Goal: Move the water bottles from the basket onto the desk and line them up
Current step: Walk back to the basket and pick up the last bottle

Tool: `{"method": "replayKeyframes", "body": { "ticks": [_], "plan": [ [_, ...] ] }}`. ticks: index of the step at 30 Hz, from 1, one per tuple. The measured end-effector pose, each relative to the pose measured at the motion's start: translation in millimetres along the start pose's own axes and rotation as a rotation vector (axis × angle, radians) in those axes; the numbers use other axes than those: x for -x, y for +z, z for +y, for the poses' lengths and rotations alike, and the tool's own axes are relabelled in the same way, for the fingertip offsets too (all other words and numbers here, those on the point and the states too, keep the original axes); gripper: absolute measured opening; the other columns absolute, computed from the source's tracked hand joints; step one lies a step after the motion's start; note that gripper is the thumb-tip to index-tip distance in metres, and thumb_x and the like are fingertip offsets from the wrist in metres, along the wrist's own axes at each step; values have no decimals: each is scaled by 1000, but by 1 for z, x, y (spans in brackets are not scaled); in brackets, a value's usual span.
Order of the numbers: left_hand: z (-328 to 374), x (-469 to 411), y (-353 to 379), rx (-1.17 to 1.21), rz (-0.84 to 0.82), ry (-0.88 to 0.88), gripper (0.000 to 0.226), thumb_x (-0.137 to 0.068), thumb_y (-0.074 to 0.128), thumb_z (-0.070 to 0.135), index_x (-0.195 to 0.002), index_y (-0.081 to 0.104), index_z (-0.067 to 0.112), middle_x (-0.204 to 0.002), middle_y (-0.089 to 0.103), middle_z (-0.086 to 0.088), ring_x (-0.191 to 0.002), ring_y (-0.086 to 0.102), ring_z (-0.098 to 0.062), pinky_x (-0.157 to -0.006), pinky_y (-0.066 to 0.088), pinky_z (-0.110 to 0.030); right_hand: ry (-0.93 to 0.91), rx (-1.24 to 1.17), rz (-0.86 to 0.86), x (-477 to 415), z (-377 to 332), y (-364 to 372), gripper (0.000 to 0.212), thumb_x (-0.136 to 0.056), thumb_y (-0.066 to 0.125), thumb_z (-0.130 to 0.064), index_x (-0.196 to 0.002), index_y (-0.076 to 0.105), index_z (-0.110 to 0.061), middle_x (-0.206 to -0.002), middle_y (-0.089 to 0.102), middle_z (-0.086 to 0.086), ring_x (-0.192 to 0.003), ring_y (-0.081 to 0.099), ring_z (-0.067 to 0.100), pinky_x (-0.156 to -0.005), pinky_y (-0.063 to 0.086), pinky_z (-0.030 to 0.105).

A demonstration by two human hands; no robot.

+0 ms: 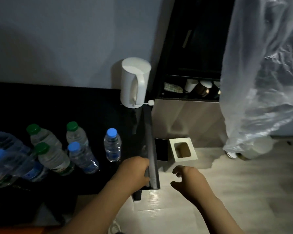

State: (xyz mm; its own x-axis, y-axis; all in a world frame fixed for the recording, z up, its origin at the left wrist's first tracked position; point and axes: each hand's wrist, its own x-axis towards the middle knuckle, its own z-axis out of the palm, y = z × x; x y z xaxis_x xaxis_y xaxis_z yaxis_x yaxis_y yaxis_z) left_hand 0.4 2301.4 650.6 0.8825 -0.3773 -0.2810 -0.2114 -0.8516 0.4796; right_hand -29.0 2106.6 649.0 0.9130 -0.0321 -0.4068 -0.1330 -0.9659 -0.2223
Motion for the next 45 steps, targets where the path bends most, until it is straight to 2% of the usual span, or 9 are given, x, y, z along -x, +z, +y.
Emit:
{"method": "replayKeyframes", "body": {
  "ticks": [4,9,15,21,28,33,45],
  "plan": [
    [49,-12,21,-53,-40,69,25,-79,67,29,-102,61,21,-101,61,0,-94,60,-20,-73,42,-23,94,-73,60,27,50,-3,38,-83,65,-35,-121,57,-29,-116,64,-10,-107,59,9,-81,43,20],
    [130,-20,56,-149,-82,200,32,-81,66,36,-110,60,25,-105,62,4,-93,60,-16,-70,41,-22,237,-172,113,76,128,-10,39,-81,63,-36,-120,58,-30,-115,64,-10,-105,59,9,-79,44,22],
    [235,-22,104,-220,-186,407,36,-84,63,36,-117,58,25,-115,63,4,-105,60,-16,-87,49,-28,459,-331,243,151,215,-11,39,-80,62,-32,-118,59,-28,-113,65,-9,-102,60,9,-79,47,23],
    [332,-20,137,-295,-256,696,38,-85,59,38,-121,55,26,-119,61,8,-108,56,-14,-91,48,-30,656,-399,374,221,281,-15,39,-81,64,-33,-120,59,-27,-113,65,-9,-105,59,10,-82,48,24],
    [415,-33,177,-401,-361,894,40,-85,60,40,-122,55,25,-121,61,8,-110,56,-14,-88,45,-27,886,-455,452,282,337,-12,40,-84,63,-35,-122,59,-27,-116,64,-9,-105,60,10,-84,50,25],
    [464,-59,207,-416,-445,964,42,-83,61,40,-122,54,25,-119,61,8,-109,56,-15,-89,47,-29,991,-456,473,290,376,-19,40,-85,63,-35,-123,59,-25,-114,65,-8,-100,61,10,-81,51,25],
    [593,-188,234,-444,-434,1140,42,-84,59,40,-122,52,25,-122,61,6,-113,56,-17,-86,44,-28,1159,-552,497,233,498,-72,39,-85,64,-36,-122,59,-25,-115,64,-8,-97,61,8,-78,50,19]
  ]
}}
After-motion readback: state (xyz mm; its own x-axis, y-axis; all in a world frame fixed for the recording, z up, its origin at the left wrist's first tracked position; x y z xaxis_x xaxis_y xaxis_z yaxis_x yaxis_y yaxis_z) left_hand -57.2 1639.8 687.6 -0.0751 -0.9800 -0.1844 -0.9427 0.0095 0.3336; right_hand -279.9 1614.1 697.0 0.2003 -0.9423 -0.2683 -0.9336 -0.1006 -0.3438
